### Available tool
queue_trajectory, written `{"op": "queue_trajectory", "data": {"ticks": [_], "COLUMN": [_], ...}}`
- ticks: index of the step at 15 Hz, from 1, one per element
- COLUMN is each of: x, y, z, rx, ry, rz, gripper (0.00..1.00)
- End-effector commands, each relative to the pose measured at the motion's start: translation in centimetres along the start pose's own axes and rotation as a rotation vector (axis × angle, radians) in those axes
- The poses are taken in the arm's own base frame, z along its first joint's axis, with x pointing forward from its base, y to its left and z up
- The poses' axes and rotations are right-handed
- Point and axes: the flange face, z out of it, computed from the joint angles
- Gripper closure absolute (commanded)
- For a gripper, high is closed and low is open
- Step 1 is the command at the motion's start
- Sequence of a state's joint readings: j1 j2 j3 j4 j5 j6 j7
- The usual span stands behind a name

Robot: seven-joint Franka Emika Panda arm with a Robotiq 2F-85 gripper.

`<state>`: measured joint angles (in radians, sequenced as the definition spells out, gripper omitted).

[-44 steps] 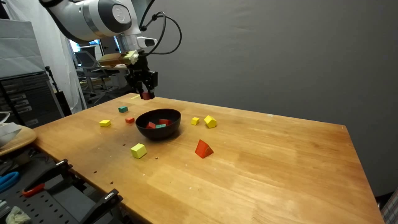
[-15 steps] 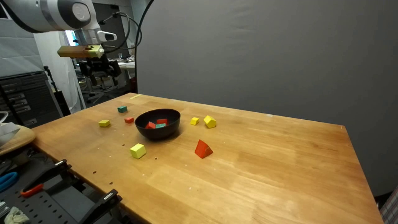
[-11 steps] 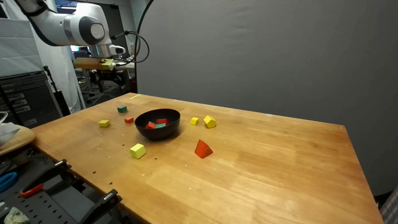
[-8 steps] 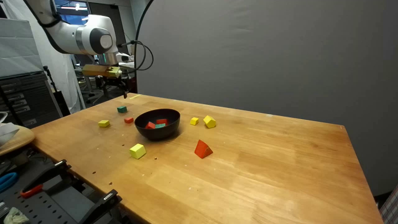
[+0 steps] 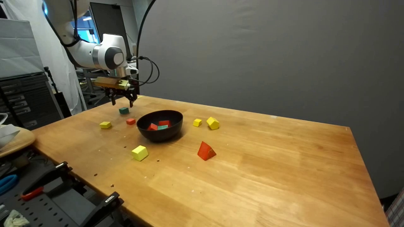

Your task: Pick up all the cubes and put them in the black bowl

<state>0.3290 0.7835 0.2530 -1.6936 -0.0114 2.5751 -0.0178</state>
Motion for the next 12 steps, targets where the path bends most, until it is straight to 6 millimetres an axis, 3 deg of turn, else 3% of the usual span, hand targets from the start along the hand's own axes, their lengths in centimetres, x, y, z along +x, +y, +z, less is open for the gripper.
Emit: {"op": "queue_trajectory", "data": {"ticks": [1,5,8,10,12], "x": [1.9,2.2,2.7,3.1,2.4], "y": [0.4,1.3,1.5,1.6,1.8], "z": [1.4,2.2,0.9,-1.2,-4.8], "rx": [-0.031,-0.063,-0.080,-0.079,-0.079], "ry": [-0.020,-0.040,-0.030,-0.005,-0.002], "rz": [0.024,0.033,0.029,0.023,0.019], "gripper": [0.27,0.58,0.82,0.84,0.84]}}
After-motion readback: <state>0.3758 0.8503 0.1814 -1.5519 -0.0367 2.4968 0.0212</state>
